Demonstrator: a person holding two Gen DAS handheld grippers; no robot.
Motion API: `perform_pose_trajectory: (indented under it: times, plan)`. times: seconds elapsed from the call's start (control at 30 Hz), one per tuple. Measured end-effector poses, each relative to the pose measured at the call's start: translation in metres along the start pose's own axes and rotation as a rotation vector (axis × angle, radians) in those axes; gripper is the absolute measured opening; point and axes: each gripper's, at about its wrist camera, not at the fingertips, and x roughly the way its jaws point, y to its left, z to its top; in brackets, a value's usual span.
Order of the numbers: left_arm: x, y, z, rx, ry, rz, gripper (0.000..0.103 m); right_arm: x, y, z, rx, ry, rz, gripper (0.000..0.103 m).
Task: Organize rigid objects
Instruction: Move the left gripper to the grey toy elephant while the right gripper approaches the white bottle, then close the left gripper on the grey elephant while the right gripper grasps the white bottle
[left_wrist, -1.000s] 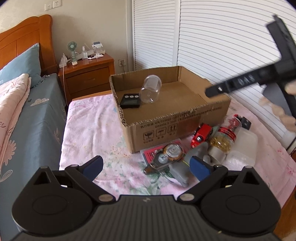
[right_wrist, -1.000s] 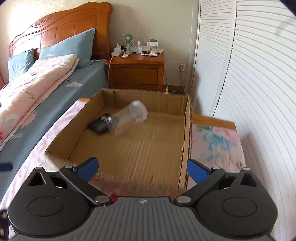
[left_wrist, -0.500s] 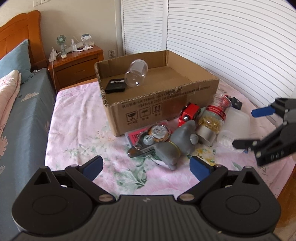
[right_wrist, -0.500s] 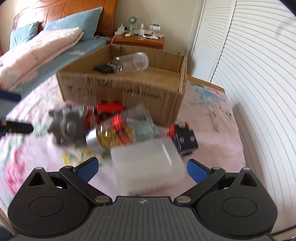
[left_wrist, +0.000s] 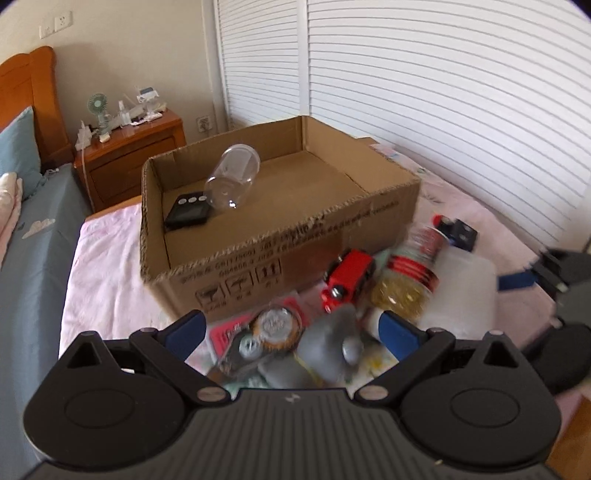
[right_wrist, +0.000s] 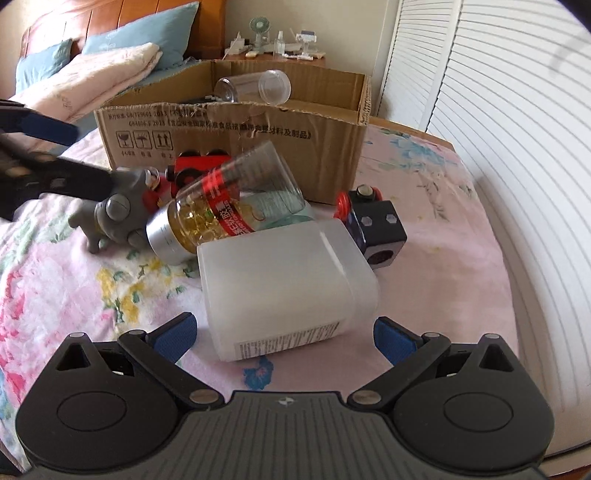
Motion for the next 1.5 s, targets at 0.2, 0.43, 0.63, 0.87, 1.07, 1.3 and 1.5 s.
perform_pose_trajectory:
  times: [0.2, 0.43, 0.63, 0.87, 1.07, 1.3, 1.5]
  plan:
    - [0.019, 0.003, -0.002, -0.029, 0.020, 0.035, 0.100, -0.001, -0.002, -0.007, -0.012, -0.029, 0.025, 0.103]
    - [-0.002, 0.012, -0.019, -0.037, 0.023, -0.007, 0.102, -0.003, -0.003, -0.013, -0.019, -0.075, 0.035, 0.103]
    - [-0.012, 0.016, -0.038, -0.071, 0.085, -0.086, 0.102, -0.005, -0.005, -0.012, -0.022, -0.041, 0.034, 0.103]
    - [-0.010, 0.005, -0.047, 0.026, 0.079, -0.103, 0.102, -0.014, -0.007, -0.007, -0.101, -0.028, 0.045, 0.103]
    - [-0.002, 0.000, -0.046, 0.060, 0.073, -0.149, 0.102, 0.002, -0.011, 0.004, -0.134, 0.009, 0.127, 0.103]
    - [0.005, -0.009, -0.046, 0.055, 0.093, -0.162, 0.099, 0.006, -0.014, 0.011, -0.193, 0.028, 0.181, 0.103]
    - [0.009, -0.016, -0.044, 0.022, 0.107, -0.184, 0.088, 0.009, -0.015, 0.016, -0.225, 0.038, 0.205, 0.103]
